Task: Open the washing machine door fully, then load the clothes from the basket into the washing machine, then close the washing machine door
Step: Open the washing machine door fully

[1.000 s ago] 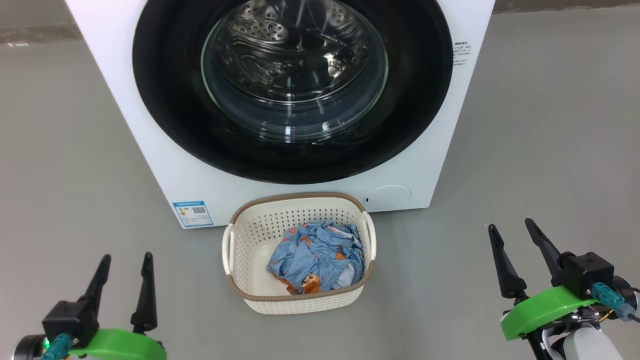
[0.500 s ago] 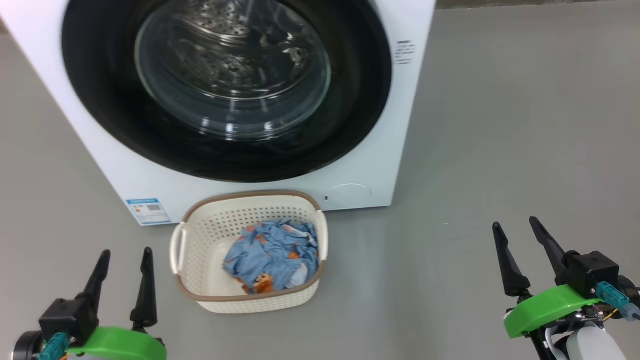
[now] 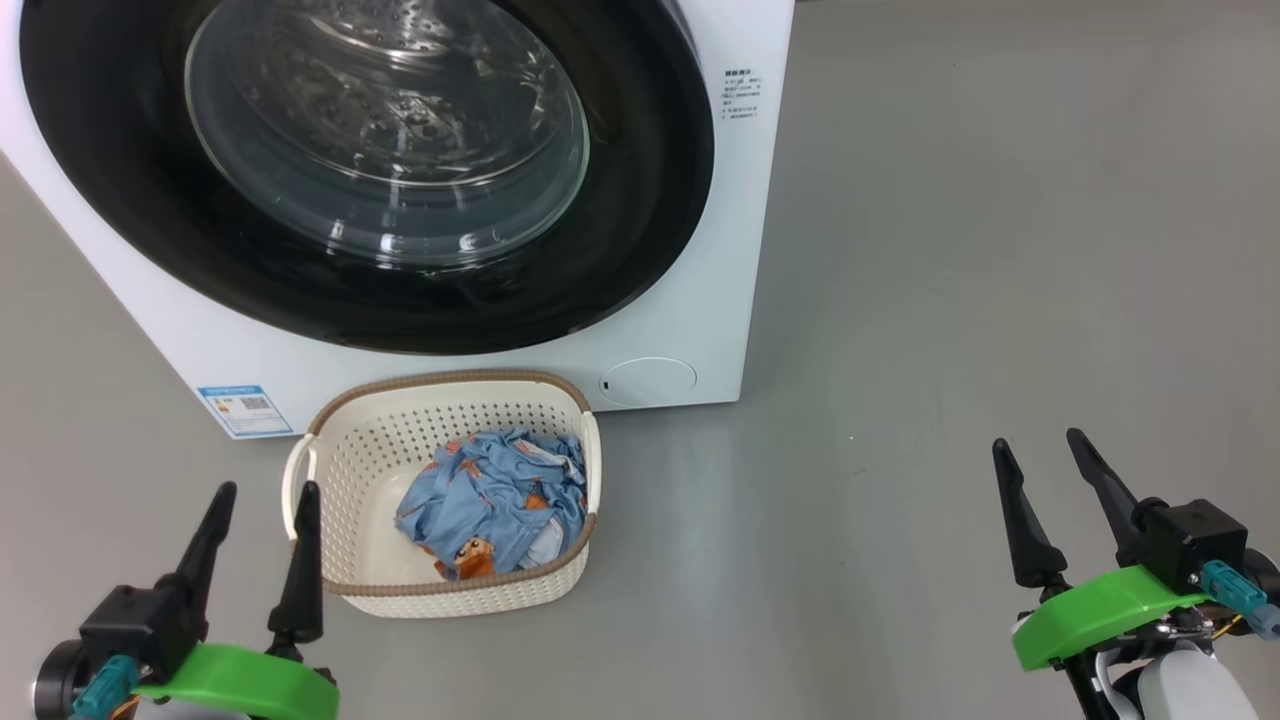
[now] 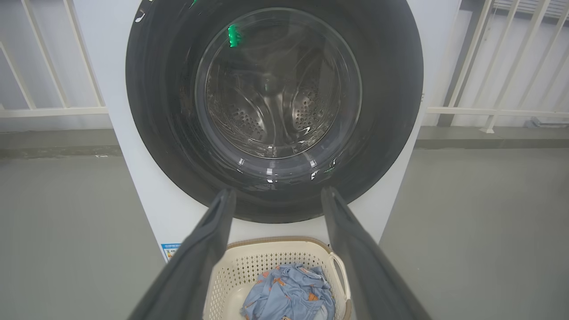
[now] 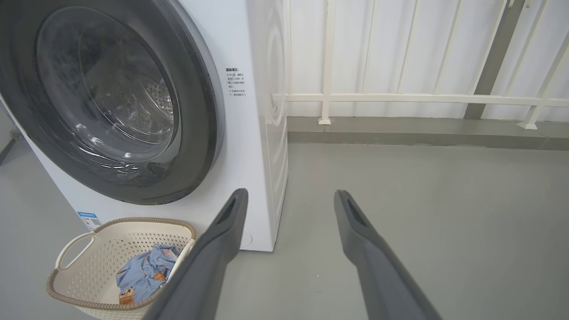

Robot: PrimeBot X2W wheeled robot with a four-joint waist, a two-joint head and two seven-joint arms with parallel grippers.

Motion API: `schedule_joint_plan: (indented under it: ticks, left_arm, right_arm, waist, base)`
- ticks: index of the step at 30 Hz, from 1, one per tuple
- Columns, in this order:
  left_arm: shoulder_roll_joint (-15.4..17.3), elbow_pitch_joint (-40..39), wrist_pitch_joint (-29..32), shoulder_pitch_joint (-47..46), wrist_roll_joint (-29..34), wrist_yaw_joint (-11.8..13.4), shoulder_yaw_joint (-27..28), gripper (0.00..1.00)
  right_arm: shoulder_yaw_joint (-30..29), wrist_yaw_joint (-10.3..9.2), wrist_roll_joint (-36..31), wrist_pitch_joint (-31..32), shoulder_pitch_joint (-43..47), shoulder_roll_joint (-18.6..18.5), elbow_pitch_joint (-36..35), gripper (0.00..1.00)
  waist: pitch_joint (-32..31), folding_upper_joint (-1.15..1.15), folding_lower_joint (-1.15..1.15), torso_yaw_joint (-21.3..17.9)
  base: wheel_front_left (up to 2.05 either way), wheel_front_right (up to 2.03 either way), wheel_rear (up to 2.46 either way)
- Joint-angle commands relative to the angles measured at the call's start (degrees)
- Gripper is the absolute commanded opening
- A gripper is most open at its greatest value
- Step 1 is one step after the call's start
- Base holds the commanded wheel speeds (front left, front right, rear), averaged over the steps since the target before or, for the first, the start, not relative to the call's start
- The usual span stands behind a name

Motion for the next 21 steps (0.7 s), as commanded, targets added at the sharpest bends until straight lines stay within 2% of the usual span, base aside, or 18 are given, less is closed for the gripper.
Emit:
schedule_joint_plan:
  ticks: [1, 21]
  left_arm:
    - [0.98, -1.70, -0.37, -2.18, 0.29, -0.10, 2.04, 1.00]
    - [0.48, -2.89, -0.37, -0.23, 0.76, -0.10, 1.79, 1.00]
  right_arm:
    - [1.25, 0.10, -0.28, -0.69, -2.37, -0.09, -1.69, 1.00]
    - [1.26, 0.10, -0.35, -0.69, -2.47, -0.21, -1.84, 1.00]
  waist:
    - [0.03, 0.00, 0.00, 0.03]
    - [-0.82, 0.00, 0.00, 0.24]
  base:
    - [0.00, 0.00, 0.00]
    - [0.00, 0.00, 0.00]
